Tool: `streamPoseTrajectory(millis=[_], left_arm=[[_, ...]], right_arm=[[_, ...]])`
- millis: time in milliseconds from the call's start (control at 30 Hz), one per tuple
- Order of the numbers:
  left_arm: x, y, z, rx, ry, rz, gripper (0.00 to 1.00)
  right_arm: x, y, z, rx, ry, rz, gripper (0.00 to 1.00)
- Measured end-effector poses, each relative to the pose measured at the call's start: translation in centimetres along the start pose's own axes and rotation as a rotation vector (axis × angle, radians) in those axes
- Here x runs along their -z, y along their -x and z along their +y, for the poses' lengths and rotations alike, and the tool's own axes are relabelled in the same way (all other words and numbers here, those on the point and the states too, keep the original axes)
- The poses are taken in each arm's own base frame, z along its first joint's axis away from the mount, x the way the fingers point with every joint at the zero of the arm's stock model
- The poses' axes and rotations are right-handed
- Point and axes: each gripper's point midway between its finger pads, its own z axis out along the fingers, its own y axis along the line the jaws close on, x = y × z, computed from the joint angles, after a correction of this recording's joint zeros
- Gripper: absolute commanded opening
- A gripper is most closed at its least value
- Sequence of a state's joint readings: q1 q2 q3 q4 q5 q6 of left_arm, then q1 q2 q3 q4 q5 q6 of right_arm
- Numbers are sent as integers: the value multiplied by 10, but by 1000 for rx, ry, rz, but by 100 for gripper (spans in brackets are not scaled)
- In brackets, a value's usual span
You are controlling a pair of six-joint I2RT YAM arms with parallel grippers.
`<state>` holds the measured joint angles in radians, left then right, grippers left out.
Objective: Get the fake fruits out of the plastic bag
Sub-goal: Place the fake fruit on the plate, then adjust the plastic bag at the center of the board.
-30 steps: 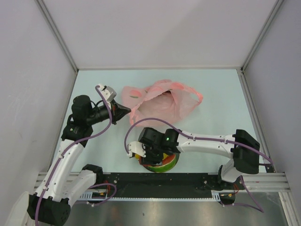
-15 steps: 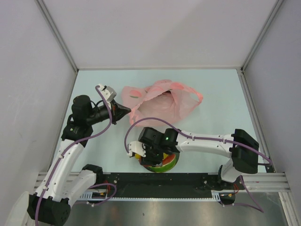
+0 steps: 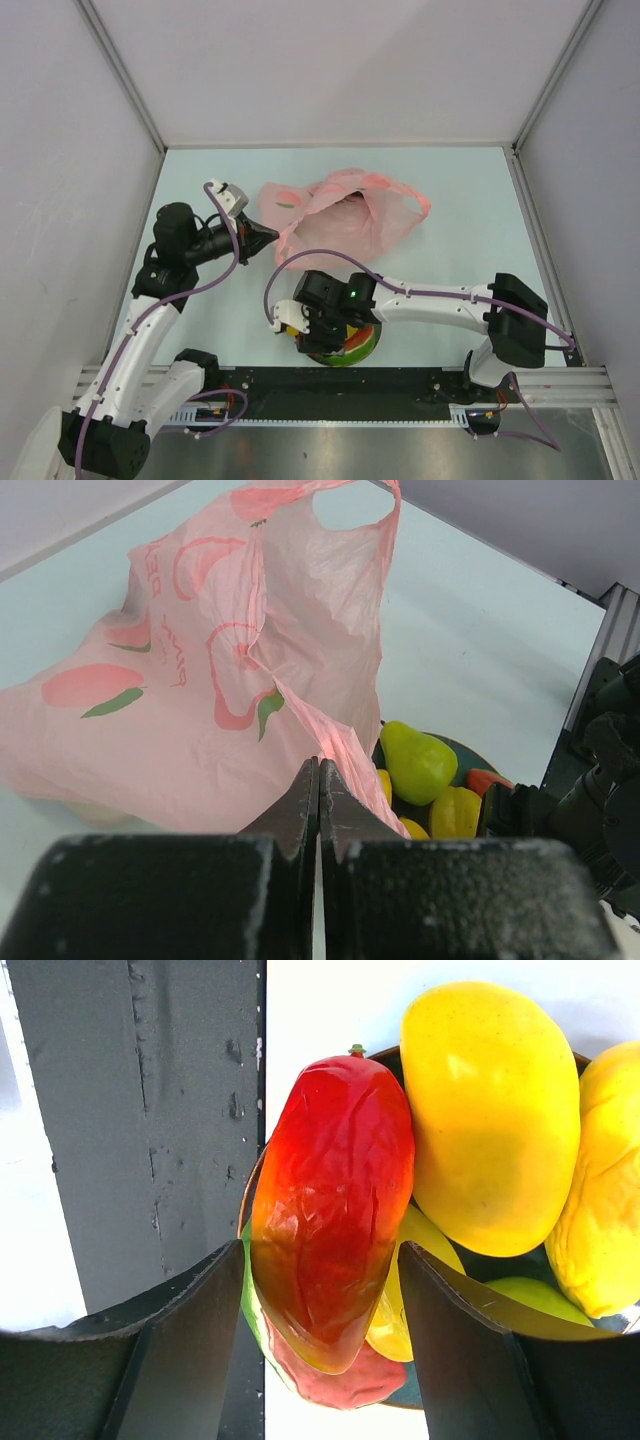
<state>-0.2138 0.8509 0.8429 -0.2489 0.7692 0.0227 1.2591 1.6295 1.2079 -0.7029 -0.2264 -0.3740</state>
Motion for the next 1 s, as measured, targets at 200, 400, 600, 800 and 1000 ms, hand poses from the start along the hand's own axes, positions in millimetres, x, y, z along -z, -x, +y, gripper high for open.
streamPoseTrajectory(millis=[200,400,600,800,1000], left_arm=[[-1,0,-1,18,-2,1,0],[-2,-3,1,32,-2,9,0],[-4,-5,3,39,-2,17,0],[-3,-8,2,50,-4,37,0],[4,9,-5,-16,-21,31,0]], right_arm=[[0,-1,0,12,1,4,73],[14,-11,3,24,19,45,83],[54,11,-19,-44,-36,-49,81],[132,38,-121,-292,-258,-334,53],[153,24,-221,-473,-435,-439,39]])
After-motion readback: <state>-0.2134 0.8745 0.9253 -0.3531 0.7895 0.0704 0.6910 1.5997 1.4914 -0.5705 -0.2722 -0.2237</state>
